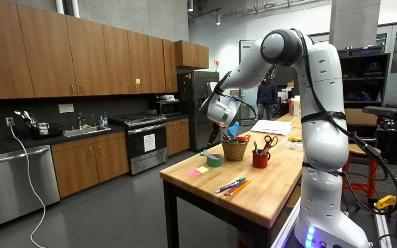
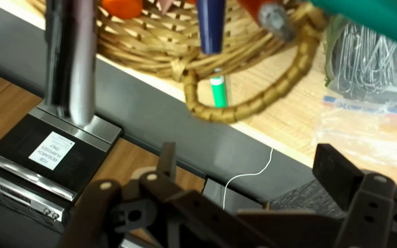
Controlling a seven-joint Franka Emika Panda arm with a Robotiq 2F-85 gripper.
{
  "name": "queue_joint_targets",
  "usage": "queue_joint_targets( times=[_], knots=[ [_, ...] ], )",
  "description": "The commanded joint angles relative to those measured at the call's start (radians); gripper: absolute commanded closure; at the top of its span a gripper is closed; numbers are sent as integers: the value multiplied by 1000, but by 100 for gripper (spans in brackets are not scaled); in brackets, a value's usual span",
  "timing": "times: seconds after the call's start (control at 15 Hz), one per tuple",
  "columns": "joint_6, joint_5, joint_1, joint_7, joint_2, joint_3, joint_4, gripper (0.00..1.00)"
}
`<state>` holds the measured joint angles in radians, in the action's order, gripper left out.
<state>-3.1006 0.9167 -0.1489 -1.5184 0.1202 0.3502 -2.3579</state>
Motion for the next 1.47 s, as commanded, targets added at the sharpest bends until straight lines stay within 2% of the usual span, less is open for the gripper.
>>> queue_joint_targets(
  times=[0.0, 0.27, 0.53, 0.6, 0.67, 0.73, 0.87, 1.13, 1.4],
  knots=[
    [33, -268, -71, 250, 59, 131, 6, 0],
    [184, -564, -183, 486, 69, 302, 59, 0],
    [336, -775, -255, 619, 12, 364, 124, 0],
    [364, -907, -77, 713, -16, 185, 144, 0],
    [408, -951, -55, 744, -19, 155, 168, 0],
    [458, -991, -4, 777, -27, 90, 189, 0],
    [545, -1003, 83, 787, -23, -18, 226, 0],
    [670, -957, 184, 748, 23, -146, 299, 0],
    [718, -982, 235, 761, 97, -200, 371, 0]
  ],
)
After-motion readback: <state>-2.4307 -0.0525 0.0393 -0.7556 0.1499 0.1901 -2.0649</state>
